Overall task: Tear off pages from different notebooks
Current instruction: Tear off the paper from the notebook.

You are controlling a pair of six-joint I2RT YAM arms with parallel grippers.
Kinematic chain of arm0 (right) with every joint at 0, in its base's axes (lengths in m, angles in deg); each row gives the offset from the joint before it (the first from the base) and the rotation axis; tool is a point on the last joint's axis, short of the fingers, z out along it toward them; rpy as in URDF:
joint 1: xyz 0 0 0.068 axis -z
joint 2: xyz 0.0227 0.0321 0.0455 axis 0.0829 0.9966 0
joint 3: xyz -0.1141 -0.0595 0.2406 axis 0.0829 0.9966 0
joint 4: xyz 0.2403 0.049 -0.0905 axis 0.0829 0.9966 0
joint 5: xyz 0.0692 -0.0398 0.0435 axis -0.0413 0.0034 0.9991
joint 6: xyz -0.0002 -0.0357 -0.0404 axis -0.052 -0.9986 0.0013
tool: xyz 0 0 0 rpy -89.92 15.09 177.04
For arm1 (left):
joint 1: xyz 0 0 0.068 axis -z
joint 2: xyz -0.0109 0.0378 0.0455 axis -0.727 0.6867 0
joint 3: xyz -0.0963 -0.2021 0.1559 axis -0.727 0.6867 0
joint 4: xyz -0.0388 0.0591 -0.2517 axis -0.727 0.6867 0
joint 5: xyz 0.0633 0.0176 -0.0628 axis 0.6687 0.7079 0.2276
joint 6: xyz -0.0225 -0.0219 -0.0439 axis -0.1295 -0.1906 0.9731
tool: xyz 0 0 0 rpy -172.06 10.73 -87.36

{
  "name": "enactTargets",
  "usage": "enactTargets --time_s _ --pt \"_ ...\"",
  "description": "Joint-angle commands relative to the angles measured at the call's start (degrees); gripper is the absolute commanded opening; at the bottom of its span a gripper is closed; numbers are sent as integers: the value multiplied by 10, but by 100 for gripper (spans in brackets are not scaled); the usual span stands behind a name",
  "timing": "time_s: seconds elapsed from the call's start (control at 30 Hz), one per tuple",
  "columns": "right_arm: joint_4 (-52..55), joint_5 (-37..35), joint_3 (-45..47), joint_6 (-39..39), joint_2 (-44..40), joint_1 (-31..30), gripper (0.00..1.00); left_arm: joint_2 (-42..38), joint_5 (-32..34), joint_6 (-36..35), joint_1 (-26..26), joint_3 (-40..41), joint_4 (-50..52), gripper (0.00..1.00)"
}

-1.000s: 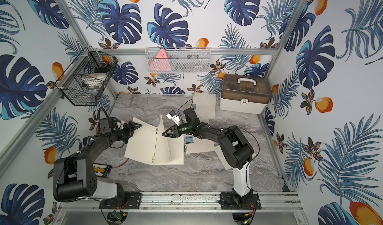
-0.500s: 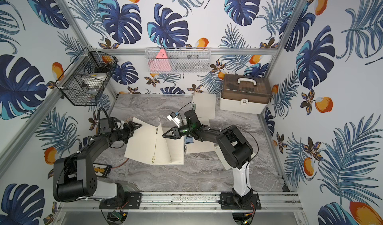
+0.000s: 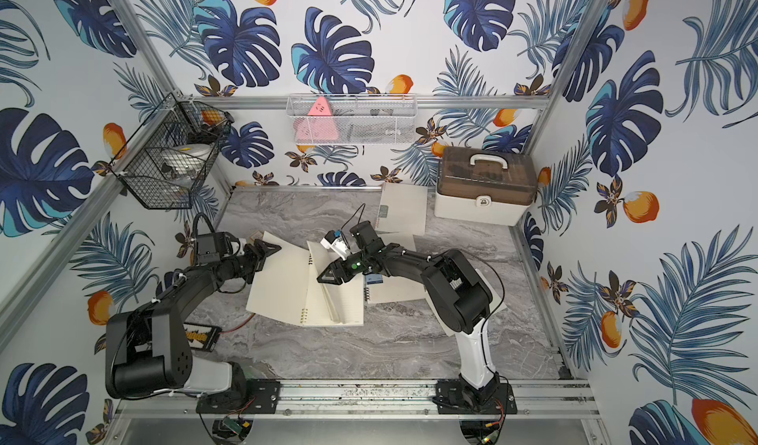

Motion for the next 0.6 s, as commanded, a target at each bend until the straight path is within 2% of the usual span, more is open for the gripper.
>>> enactTargets --time_s 0.0,0.3,0.57 --pt "65 -49 -9 -35 14 -4 55 0 -4 4 -1 -1 -11 83" --pt "175 -223 -45 -76 9 -41 56 1 -3 3 -1 0 -10 84" --pt "224 -340 -68 -79 -17 -80 67 1 -3 4 -1 1 -11 84"
